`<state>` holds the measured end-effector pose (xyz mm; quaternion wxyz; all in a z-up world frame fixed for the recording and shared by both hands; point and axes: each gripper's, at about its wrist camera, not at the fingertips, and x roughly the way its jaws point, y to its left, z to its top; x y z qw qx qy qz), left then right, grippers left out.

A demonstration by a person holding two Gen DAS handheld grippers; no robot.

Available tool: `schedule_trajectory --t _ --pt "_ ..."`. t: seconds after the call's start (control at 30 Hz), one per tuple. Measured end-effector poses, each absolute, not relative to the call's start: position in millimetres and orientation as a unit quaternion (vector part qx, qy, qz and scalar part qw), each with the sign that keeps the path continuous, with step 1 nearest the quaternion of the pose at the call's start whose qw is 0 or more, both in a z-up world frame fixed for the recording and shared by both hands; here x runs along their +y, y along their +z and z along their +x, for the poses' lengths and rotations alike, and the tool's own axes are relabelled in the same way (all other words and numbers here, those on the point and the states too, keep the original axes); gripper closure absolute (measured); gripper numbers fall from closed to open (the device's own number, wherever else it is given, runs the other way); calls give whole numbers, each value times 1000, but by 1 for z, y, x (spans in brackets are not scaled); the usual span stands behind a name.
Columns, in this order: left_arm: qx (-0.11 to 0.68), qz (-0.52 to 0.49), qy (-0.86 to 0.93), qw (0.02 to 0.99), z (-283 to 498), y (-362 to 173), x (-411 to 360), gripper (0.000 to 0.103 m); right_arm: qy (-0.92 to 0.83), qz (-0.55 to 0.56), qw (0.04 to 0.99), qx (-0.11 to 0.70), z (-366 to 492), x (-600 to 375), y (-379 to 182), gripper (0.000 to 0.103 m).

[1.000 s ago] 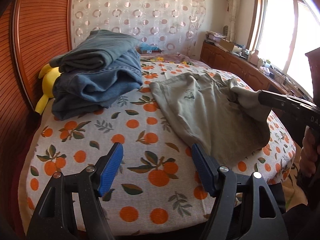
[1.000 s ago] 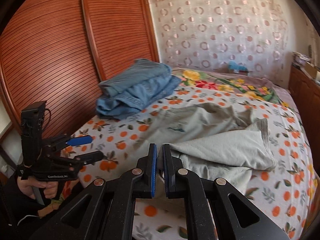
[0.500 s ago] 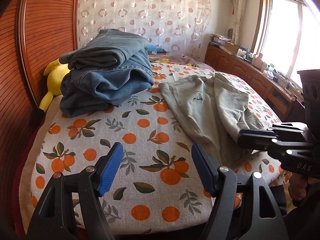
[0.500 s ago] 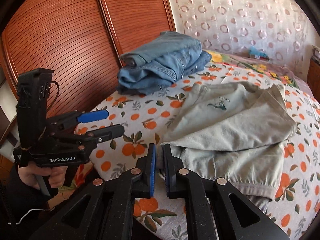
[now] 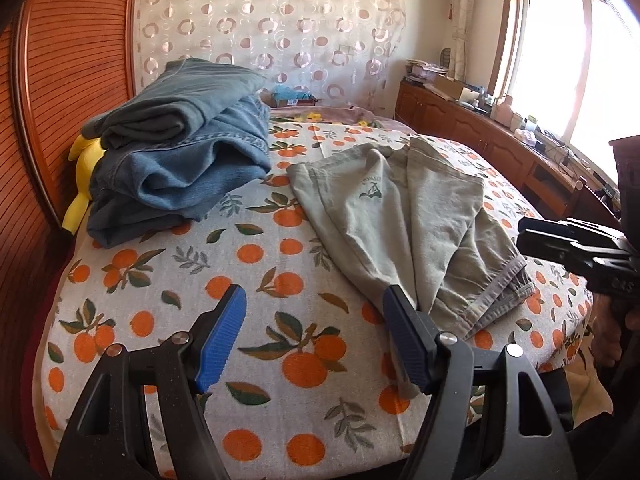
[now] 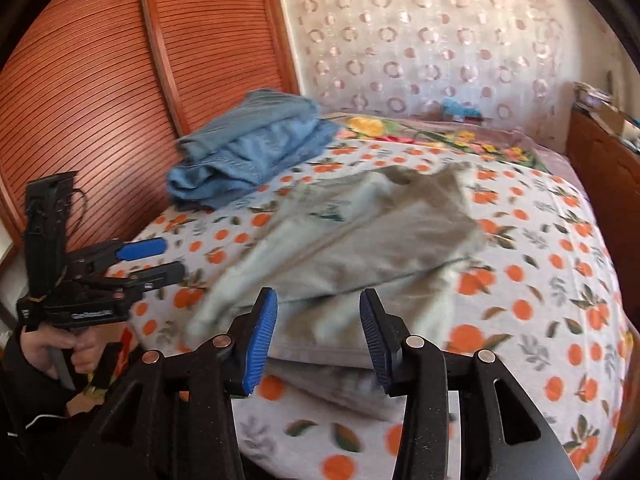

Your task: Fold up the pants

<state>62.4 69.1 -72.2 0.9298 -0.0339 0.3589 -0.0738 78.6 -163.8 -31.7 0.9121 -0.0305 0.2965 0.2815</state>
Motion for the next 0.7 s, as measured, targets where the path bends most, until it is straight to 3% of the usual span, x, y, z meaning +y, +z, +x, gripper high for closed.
schedule_trajectory --t 0.2,0.4,0.7 --pt "361 -28 -91 928 86 -76 60 32 212 -29 931 296 94 -194 -41 58" --pt "378 -3 -94 921 116 -84 50 49 180 -20 932 313 111 -198 -55 58" --pt "416 18 -93 905 141 -98 44 67 179 -23 932 314 121 -190 -60 58"
